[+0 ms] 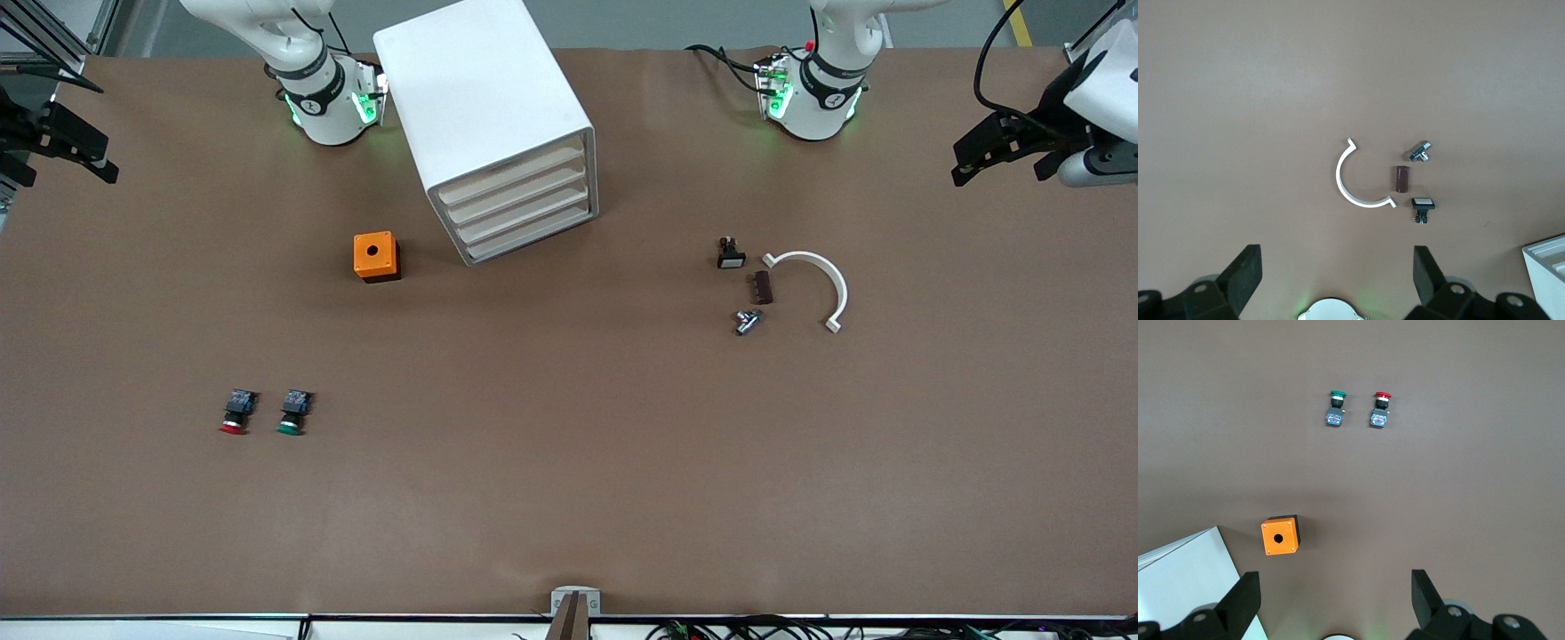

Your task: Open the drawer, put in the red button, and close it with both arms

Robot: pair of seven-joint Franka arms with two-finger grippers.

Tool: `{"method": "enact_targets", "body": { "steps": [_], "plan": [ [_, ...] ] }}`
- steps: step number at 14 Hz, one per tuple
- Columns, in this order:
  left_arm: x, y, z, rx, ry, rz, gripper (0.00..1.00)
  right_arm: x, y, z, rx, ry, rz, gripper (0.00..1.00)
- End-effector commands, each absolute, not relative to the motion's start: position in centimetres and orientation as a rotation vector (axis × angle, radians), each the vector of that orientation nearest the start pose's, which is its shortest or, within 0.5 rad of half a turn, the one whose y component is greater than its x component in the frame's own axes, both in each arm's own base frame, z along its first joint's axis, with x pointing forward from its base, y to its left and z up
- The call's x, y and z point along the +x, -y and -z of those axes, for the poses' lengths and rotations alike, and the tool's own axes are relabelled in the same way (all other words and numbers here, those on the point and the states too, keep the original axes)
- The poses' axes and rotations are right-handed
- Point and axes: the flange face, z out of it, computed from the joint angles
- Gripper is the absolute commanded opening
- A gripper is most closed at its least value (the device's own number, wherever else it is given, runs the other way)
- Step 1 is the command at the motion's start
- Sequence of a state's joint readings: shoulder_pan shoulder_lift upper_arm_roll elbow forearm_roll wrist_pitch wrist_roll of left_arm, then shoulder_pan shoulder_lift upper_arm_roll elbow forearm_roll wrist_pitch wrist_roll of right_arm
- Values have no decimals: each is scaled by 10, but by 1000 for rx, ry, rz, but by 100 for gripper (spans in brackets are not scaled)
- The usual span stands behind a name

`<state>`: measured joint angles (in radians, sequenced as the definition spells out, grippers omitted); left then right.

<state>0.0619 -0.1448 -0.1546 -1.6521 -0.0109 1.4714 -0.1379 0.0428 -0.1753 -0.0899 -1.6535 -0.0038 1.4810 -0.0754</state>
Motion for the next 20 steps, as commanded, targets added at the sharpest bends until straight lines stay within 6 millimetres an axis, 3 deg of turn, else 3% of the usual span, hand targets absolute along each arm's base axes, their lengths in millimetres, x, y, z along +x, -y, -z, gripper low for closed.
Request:
{"method": "enact_targets", "body": {
  "steps": [1, 4, 8, 11, 13, 16, 18, 20],
  "plan": [
    [497, 51, -658, -3105, 73, -64, 100, 483, 27, -671, -3134, 66, 14, 100],
    [507, 49, -652, -3108, 75, -81, 100, 482, 27, -671, -3134, 66, 9, 100],
    [547, 52, -631, -3068, 44, -195, 100, 483, 27, -670, -3133, 68, 4, 100],
    [565, 65, -592, -3062, 58, -296, 100, 485, 26, -671, -3135, 71, 21, 100],
    [578, 78, -562, -3031, 288, -365, 100, 488, 27, -674, -3136, 66, 21, 100],
    [595, 119, -504, -2952, 512, -452, 100, 492, 33, -669, -3138, 48, 7, 100],
    [605, 142, -472, -2917, 613, -456, 100, 504, 33, -652, -3149, 33, -50, 100],
    [613, 161, -443, -2902, 697, -480, 100, 532, 30, -606, -3149, 55, -187, 100]
  ]
}}
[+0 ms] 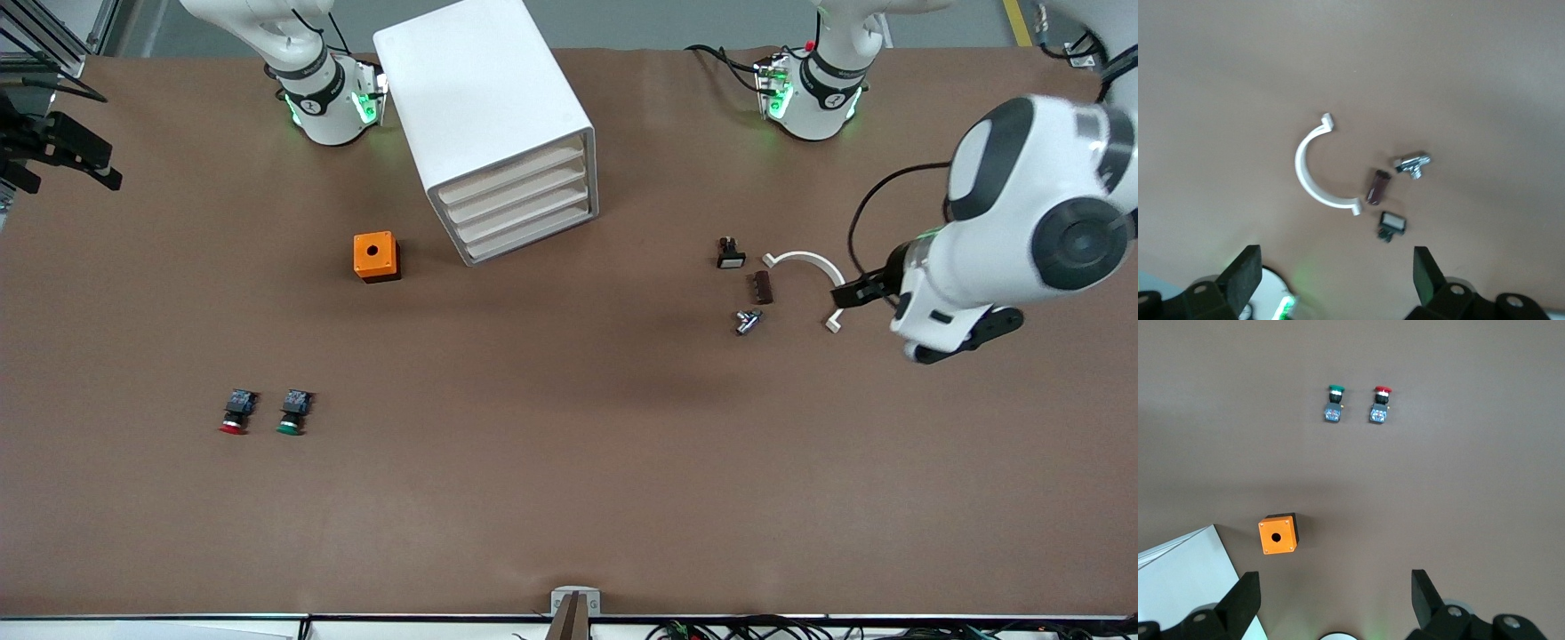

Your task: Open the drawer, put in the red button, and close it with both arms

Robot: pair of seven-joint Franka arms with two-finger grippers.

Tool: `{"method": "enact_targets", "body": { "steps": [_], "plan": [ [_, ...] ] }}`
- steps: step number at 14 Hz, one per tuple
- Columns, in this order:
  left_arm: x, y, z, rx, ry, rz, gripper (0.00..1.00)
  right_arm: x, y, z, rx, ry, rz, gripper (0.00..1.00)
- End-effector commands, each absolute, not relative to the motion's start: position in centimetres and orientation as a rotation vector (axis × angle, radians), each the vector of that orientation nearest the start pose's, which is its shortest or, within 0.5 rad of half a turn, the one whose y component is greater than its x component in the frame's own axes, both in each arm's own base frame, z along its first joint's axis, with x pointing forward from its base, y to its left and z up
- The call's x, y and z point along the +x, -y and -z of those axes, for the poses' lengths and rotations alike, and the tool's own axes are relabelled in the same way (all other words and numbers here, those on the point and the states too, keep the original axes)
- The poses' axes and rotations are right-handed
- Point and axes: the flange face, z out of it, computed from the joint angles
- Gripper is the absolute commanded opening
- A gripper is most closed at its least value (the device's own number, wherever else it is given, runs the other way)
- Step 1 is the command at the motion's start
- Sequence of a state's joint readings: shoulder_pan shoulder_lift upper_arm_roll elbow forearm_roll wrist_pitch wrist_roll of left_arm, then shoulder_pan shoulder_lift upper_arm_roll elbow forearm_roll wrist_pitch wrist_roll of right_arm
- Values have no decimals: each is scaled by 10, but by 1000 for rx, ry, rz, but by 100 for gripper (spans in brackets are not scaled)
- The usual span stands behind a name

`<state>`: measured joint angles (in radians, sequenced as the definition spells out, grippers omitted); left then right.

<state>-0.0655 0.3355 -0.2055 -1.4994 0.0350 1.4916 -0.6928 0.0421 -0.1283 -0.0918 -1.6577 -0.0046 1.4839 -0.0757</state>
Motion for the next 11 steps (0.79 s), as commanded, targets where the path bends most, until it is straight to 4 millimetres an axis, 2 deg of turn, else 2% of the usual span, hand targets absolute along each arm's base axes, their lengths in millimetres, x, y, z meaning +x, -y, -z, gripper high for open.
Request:
{"method": "enact_targets", "body": {
  "steps": [1, 2, 3, 4, 5, 6, 7, 8, 9, 11],
  "plan": [
    [613, 172, -426, -2875, 769, -522, 100, 540, 29, -603, -3152, 62, -191, 100],
    [611, 187, -410, -2823, 850, -542, 100, 544, 28, -601, -3157, 62, -185, 100],
    [608, 208, -398, -2769, 926, -546, 100, 558, 31, -574, -3158, 53, -262, 100],
    [603, 227, -386, -2707, 1006, -545, 100, 570, 35, -559, -3152, 41, -311, 100],
    [597, 249, -373, -2644, 1079, -540, 100, 575, 37, -552, -3157, 39, -317, 100],
    [590, 268, -357, -2575, 1153, -538, 100, 584, 50, -529, -3164, 10, -381, 100],
    [582, 287, -340, -2503, 1215, -534, 100, 589, 64, -515, -3173, -19, -408, 100],
    [572, 309, -322, -2438, 1269, -546, 100, 596, 78, -505, -3167, -57, -351, 100],
    [559, 334, -306, -2371, 1327, -572, 100, 603, 79, -484, -3167, -61, -332, 100],
    [541, 363, -280, -2232, 1449, -626, 100, 614, 81, -452, -3178, -79, -247, 100]
  ]
}}
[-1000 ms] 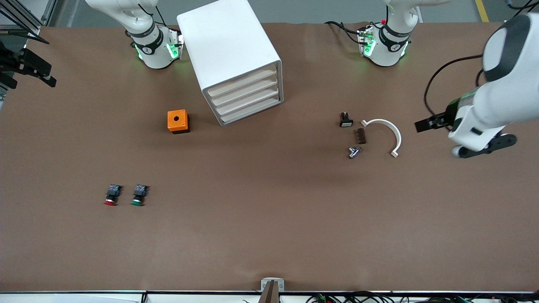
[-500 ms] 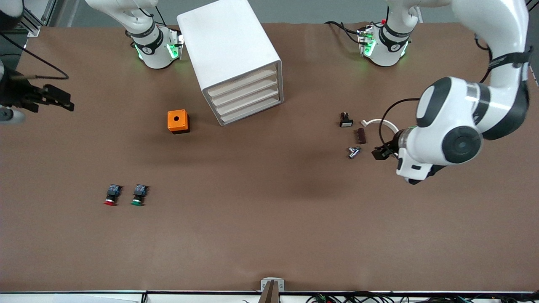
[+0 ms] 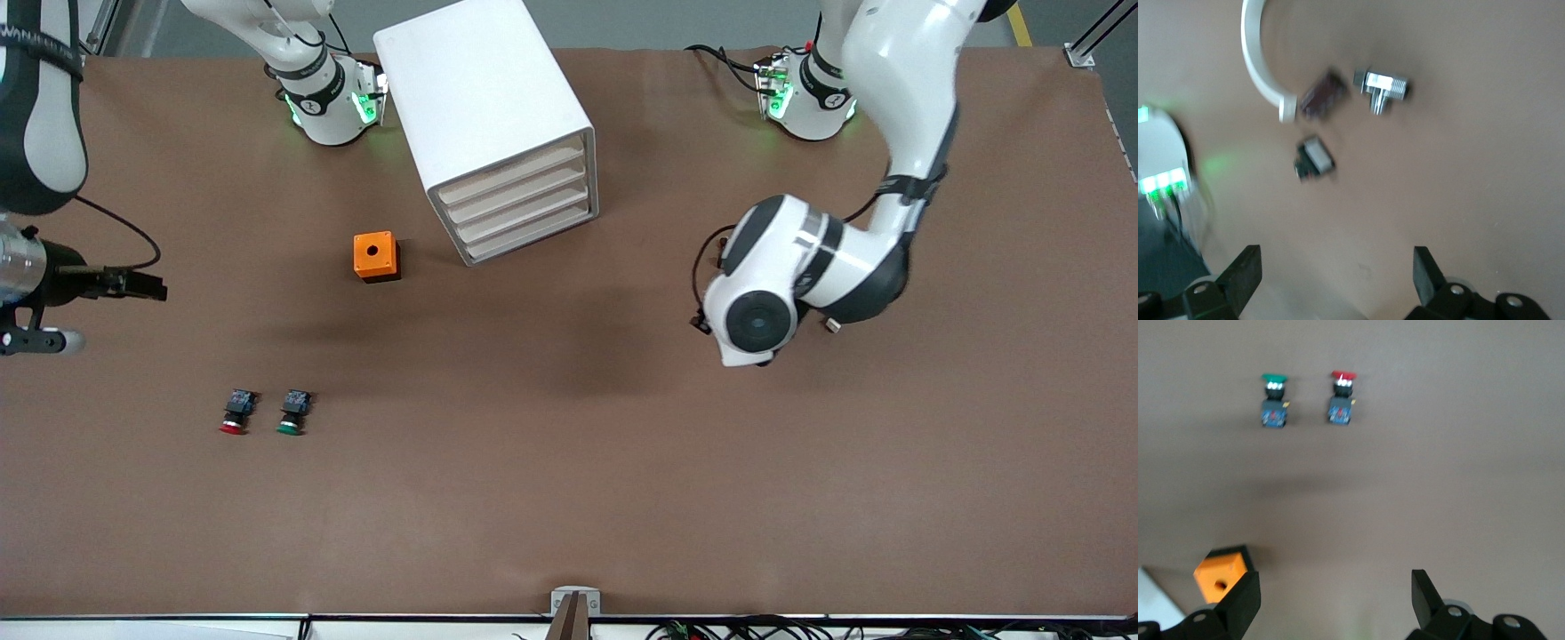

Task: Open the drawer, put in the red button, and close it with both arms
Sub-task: 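Grasp the drawer handle with the left gripper while the right gripper grasps the red button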

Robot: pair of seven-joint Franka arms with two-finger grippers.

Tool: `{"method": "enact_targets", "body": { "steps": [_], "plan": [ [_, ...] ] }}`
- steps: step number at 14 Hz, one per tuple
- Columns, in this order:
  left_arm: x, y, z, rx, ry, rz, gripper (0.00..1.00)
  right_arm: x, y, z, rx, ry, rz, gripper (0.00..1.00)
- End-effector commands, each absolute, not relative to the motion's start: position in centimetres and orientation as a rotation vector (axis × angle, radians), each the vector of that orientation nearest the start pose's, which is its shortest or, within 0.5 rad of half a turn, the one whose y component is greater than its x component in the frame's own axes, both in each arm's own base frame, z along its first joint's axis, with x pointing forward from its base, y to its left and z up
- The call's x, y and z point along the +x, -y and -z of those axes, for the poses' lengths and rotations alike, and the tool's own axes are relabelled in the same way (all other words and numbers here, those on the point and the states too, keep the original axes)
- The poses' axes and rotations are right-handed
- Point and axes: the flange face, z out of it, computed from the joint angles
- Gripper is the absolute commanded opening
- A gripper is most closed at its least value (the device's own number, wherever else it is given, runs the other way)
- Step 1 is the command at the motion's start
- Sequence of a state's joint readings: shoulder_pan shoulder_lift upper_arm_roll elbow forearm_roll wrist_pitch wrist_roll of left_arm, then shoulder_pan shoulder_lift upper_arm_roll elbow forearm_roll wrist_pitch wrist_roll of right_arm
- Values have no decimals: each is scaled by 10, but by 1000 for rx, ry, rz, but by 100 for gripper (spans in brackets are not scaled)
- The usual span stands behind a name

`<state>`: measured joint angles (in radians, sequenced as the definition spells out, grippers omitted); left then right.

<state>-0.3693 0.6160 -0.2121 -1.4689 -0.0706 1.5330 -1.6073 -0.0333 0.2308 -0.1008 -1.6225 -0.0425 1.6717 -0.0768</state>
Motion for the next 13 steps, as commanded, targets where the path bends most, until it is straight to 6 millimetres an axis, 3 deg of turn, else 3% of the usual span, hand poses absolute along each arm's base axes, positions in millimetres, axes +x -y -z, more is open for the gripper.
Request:
{"method": "enact_targets", "body": {
  "steps": [1, 3, 5, 7, 9, 13],
  "plan": [
    [528, 383, -265, -2178, 1484, -689, 99, 621, 83, -435, -3171, -89, -189, 100],
    [513, 403, -244, -2007, 1607, -841, 98, 631, 91, -388, -3141, -160, -115, 100],
    [504, 422, -246, -1820, 1738, -1012, 98, 642, 97, -346, -3134, -260, -61, 100],
    [495, 439, -234, -1596, 1817, -1139, 96, 650, 103, -308, -3133, -340, -20, 100],
    [481, 462, -231, -1462, 1858, -1181, 93, 654, 122, -272, -3100, -427, 13, 100],
    [472, 486, -228, -1180, 1933, -1264, 81, 656, 121, -225, -3068, -475, 29, 100]
  ]
}}
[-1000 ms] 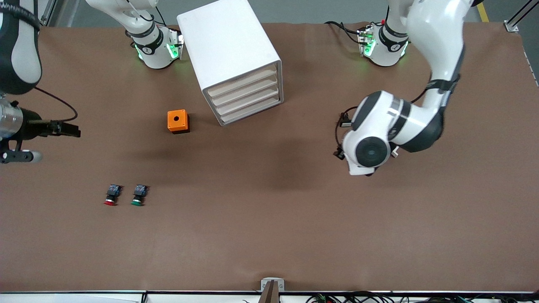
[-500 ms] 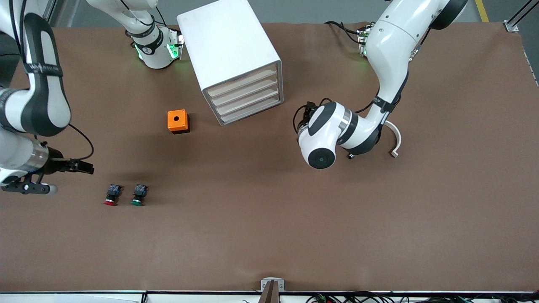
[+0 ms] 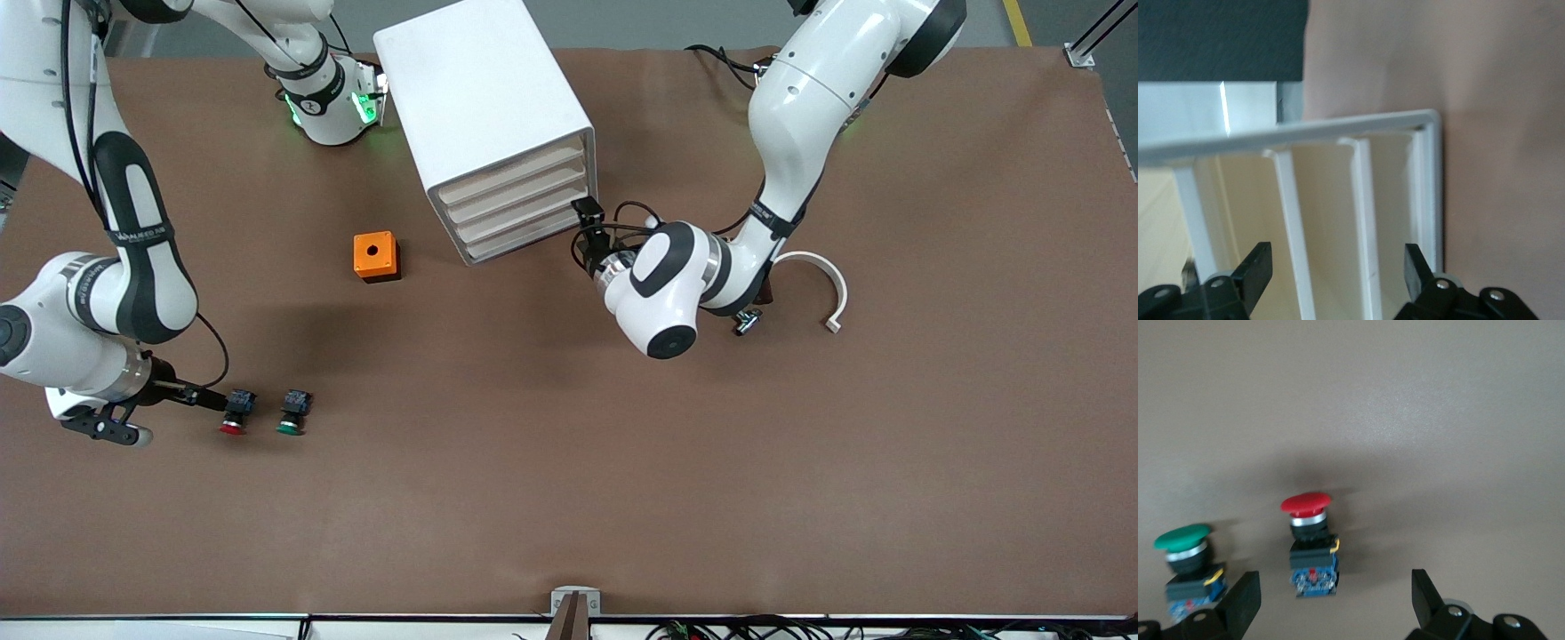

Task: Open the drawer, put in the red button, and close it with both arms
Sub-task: 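Grasp the drawer handle with the left gripper while the right gripper grasps the red button, then pull the drawer open with the left gripper while the right gripper carries the button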

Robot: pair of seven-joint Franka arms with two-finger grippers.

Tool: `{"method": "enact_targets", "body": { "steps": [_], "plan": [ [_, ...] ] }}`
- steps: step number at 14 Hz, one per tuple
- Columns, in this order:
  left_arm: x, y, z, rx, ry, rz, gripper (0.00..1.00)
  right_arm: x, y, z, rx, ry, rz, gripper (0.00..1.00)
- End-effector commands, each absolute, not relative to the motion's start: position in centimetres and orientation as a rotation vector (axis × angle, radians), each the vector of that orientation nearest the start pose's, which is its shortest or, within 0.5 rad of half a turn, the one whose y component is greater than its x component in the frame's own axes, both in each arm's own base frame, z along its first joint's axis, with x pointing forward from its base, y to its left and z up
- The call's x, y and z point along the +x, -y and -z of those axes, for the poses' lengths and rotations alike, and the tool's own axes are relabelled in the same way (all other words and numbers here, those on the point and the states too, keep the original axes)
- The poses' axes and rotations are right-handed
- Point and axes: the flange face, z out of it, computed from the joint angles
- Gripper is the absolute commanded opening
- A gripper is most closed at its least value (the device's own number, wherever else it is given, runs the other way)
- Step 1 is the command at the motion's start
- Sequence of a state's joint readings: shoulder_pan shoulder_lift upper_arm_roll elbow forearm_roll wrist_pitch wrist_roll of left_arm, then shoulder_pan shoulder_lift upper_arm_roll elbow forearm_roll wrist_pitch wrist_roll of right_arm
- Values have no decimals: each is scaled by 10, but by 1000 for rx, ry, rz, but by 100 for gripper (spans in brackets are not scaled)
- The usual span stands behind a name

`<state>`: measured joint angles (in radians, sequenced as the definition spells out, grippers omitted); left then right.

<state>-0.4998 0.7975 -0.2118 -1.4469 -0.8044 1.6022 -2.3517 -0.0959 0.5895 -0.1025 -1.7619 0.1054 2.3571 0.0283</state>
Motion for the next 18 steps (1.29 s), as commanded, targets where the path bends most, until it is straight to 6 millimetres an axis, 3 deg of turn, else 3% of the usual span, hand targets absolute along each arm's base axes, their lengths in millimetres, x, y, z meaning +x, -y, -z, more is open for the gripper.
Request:
{"method": "enact_targets", "body": {
  "steps": [1, 8, 10, 12, 14, 16, 17, 18],
  "plan": [
    [466, 494, -230, -1157, 1926, -1267, 77, 652, 118, -213, -3070, -471, 15, 100],
    [434, 525, -219, -1108, 1875, -1281, 60, 638, 104, -182, -3061, -484, 51, 100],
    [419, 538, -213, -1133, 1867, -1264, 49, 638, 103, -181, -3061, -483, 49, 96],
    [420, 539, -210, -1134, 1882, -1267, 38, 637, 101, -179, -3063, -472, 32, 76],
    [415, 546, -214, -1161, 1880, -1260, 16, 638, 94, -179, -3067, -443, 32, 48],
    [425, 543, -220, -1171, 1900, -1262, 3, 639, 92, -180, -3068, -443, 32, 11],
    [433, 540, -223, -1175, 1912, -1265, 1, 639, 92, -180, -3068, -443, 32, 1],
    [446, 530, -226, -1174, 1941, -1262, 1, 639, 91, -182, -3067, -445, 30, 0]
  ]
}}
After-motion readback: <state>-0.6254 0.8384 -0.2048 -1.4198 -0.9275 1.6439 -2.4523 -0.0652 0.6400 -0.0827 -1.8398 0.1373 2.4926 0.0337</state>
